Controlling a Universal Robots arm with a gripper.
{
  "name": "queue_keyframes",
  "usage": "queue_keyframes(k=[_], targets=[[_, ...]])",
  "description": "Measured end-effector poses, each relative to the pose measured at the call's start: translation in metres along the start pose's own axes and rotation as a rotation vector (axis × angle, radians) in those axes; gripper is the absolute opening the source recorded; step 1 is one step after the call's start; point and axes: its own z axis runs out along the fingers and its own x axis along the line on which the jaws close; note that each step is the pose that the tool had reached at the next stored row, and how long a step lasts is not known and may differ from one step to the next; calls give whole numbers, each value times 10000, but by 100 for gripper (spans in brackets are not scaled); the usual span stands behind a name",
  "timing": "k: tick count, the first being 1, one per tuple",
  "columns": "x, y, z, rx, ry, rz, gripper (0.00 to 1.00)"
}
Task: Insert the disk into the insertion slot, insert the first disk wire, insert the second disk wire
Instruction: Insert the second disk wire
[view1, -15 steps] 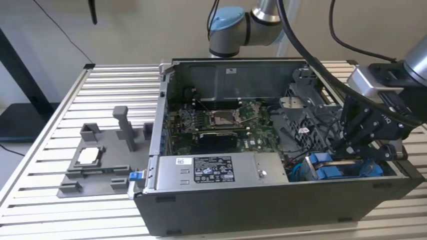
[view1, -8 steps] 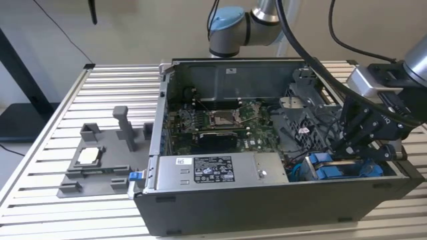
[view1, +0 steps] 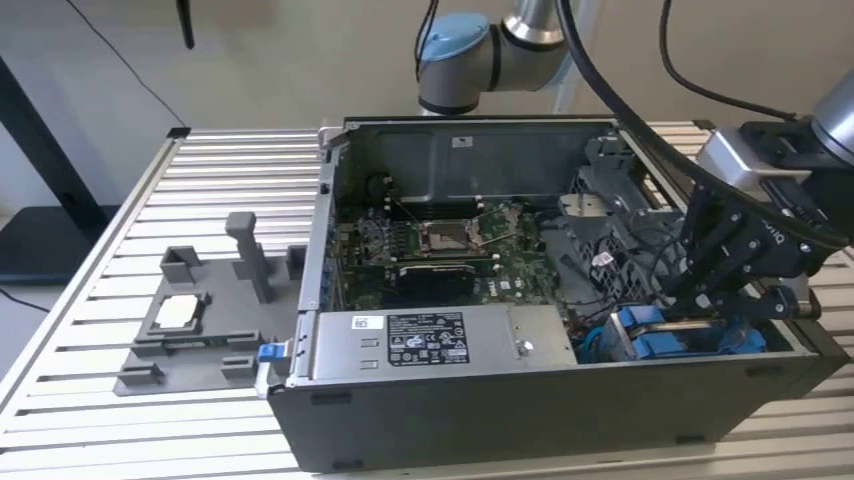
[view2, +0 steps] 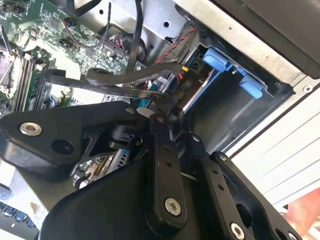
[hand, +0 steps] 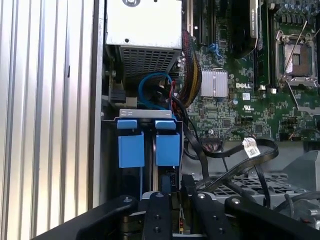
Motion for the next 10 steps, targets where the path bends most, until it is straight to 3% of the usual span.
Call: queue_keyframes(k=[10], targets=[[-28,25,-199,-21,-3,11,24]])
